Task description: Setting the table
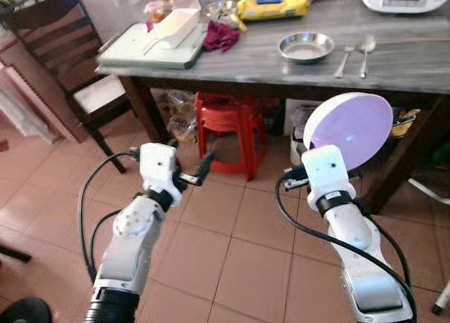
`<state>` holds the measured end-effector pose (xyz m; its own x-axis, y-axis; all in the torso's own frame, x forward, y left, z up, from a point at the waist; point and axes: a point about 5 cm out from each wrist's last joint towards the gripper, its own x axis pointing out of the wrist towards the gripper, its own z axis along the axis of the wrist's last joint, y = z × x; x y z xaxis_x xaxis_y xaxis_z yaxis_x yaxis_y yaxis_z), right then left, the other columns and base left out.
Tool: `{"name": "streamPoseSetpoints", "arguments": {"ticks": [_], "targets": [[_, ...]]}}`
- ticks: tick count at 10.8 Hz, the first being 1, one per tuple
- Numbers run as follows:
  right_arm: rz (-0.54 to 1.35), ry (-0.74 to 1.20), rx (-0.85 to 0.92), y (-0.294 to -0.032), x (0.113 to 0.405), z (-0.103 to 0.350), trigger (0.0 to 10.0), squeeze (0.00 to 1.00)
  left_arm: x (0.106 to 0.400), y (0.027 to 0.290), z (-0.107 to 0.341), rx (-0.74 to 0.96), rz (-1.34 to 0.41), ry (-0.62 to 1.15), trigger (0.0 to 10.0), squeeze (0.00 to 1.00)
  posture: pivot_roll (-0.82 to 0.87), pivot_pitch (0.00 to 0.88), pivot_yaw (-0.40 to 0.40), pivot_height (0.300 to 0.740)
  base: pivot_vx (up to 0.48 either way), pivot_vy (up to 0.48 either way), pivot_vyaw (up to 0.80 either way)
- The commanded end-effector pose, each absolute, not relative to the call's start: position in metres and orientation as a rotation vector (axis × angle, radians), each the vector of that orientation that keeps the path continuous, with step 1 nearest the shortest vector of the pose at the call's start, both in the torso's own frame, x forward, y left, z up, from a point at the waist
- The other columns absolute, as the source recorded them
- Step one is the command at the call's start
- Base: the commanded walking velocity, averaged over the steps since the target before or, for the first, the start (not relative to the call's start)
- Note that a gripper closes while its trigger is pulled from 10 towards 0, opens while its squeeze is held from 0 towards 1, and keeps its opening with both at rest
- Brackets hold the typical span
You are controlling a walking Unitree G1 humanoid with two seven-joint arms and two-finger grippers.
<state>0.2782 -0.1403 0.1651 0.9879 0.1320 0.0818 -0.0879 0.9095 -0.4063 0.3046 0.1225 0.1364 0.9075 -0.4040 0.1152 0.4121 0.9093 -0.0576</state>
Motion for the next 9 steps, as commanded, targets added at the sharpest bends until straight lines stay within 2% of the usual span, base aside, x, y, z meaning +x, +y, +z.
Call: {"name": "streamPoseSetpoints", "arguments": {"ticks": [1,2,4,8,9], "targets": [[0.123,-0.131,-0.403,-0.1375,0.2767,0.1697,10.0,0.0,0.3029,0.1235,0.1364,-0.079,-0.43,-0.1,10.0,0.0,-0.13,0.096,0.139,0.74,0.371,0.0,0.0],[0.121,-0.131,-0.399,-0.1378,0.2773,0.1699,10.0,0.0,0.3034,0.1231,0.1365,-0.079,-0.431,-0.1,10.0,0.0,-0.13,0.097,0.138,0.74,0.368,0.0,0.0],[0.122,-0.134,-0.399,-0.1381,0.2783,0.171,10.0,0.0,0.3033,0.1223,0.1358,-0.081,-0.434,-0.096,10.0,0.0,-0.13,0.097,0.137,0.74,0.369,0.0,-0.75],[0.122,-0.133,-0.399,-0.1371,0.2786,0.1704,10.0,0.0,0.3012,0.1197,0.1326,-0.082,-0.447,-0.081,10.0,0.0,-0.13,0.102,0.14,0.74,0.367,0.0,0.0],[0.122,-0.13,-0.396,-0.1366,0.2781,0.1699,10.0,0.0,0.301,0.119,0.1324,-0.081,-0.452,-0.079,10.0,0.0,-0.13,0.103,0.143,0.74,0.368,0.0,-0.44]]}}
